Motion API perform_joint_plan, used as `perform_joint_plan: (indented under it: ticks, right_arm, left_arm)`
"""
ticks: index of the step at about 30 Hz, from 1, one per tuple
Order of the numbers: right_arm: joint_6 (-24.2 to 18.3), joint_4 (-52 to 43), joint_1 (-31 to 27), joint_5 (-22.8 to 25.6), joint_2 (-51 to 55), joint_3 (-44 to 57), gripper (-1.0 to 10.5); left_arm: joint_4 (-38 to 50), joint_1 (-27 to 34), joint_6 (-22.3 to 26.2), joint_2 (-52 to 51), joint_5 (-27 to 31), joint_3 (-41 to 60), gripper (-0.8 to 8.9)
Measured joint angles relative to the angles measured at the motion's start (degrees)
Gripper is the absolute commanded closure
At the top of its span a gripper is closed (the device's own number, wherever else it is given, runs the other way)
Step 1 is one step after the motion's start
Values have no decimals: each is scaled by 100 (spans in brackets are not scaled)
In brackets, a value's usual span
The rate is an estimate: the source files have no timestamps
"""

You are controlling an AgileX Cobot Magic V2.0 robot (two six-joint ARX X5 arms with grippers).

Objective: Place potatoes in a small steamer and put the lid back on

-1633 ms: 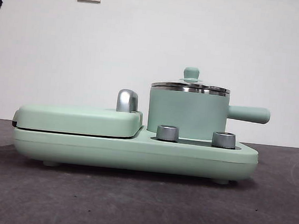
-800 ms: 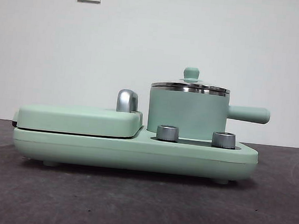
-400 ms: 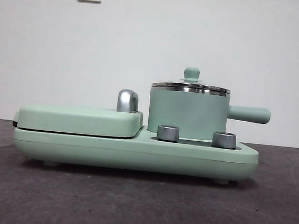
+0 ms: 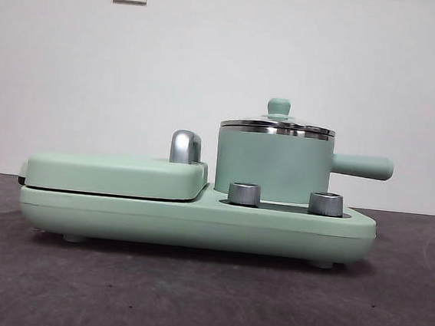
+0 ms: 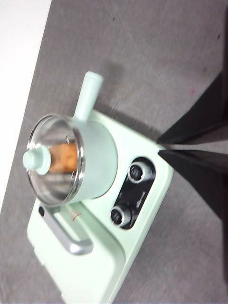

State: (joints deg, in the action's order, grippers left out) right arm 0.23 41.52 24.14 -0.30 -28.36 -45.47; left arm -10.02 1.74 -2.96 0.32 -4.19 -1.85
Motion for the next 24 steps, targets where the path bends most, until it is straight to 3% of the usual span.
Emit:
perform_joint_plan:
  ticks: [6, 10, 14, 19, 24]
  right_arm:
    - [-437, -1062, -743, 50, 675, 966, 932]
    - [-501, -2210, -1543, 55, 1617, 2308, 932]
    - [-487, -2546, -2122, 55, 2227, 3449, 932]
    - [-420, -2889, -2256, 26, 2793, 4347, 932]
    - [-315, -3136, -2253, 9, 2804, 4428, 932]
  left_arm:
    - [0, 0, 0, 0, 0, 0, 807]
    - [0, 0, 0, 0, 0, 0, 807]
    - [0, 0, 0, 0, 0, 0, 807]
    - [0, 0, 2, 0, 0, 0, 807]
    - [9, 2, 2, -2, 0, 0, 807]
